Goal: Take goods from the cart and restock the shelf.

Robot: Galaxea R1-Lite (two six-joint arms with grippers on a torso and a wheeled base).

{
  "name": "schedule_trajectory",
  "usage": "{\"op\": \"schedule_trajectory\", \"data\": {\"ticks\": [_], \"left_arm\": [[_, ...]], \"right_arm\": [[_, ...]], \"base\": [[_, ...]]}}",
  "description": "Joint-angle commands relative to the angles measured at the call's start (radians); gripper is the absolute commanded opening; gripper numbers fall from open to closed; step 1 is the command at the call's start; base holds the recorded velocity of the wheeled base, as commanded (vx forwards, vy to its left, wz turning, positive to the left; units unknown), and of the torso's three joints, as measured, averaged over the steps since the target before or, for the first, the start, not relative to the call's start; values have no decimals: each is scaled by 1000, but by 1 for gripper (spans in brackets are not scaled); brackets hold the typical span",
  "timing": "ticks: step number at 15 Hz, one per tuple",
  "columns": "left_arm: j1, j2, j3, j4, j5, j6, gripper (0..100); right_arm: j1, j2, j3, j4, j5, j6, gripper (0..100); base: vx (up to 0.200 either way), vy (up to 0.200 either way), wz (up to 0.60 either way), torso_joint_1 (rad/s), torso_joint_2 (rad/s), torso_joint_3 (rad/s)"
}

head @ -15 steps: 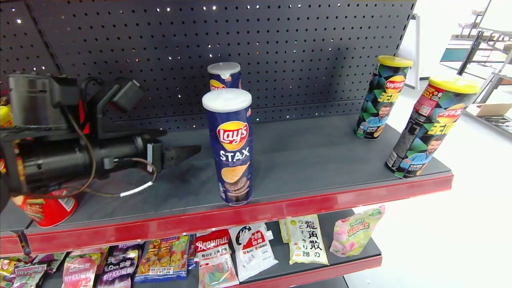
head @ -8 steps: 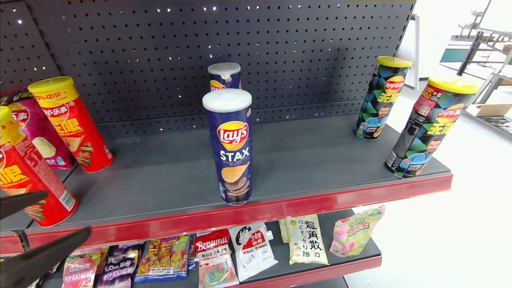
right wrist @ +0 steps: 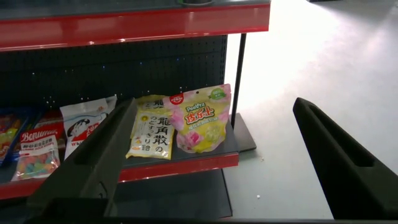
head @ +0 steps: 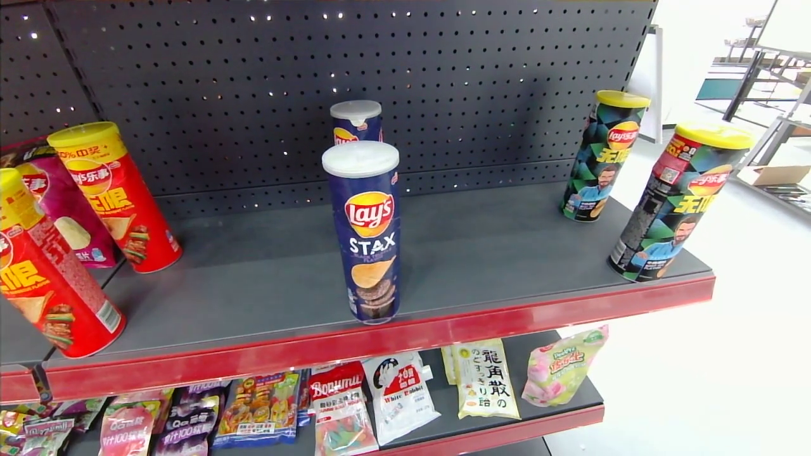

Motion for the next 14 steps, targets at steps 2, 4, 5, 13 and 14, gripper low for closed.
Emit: {"op": "schedule_trajectory", "data": {"ticks": [2, 4, 5, 13, 14], "left_arm": [[38, 89, -4, -26, 67, -10, 100], [49, 116, 8, -61, 118, -51, 100], [49, 98, 30, -60, 121, -51, 100], [40, 12, 131, -67, 112, -45, 100], [40, -31, 160, -67, 113, -33, 100]], "right_arm": [[0, 1, 0, 0, 0, -2, 100], [0, 1, 0, 0, 0, -4, 100], [0, 1, 0, 0, 0, -4, 100], [0, 1, 0, 0, 0, 1, 100], [0, 1, 0, 0, 0, 1, 100]], "base": [[0, 0, 0, 0, 0, 0], [0, 0, 0, 0, 0, 0], [0, 0, 0, 0, 0, 0], [0, 0, 450, 5, 1, 2], [0, 0, 0, 0, 0, 0]]}}
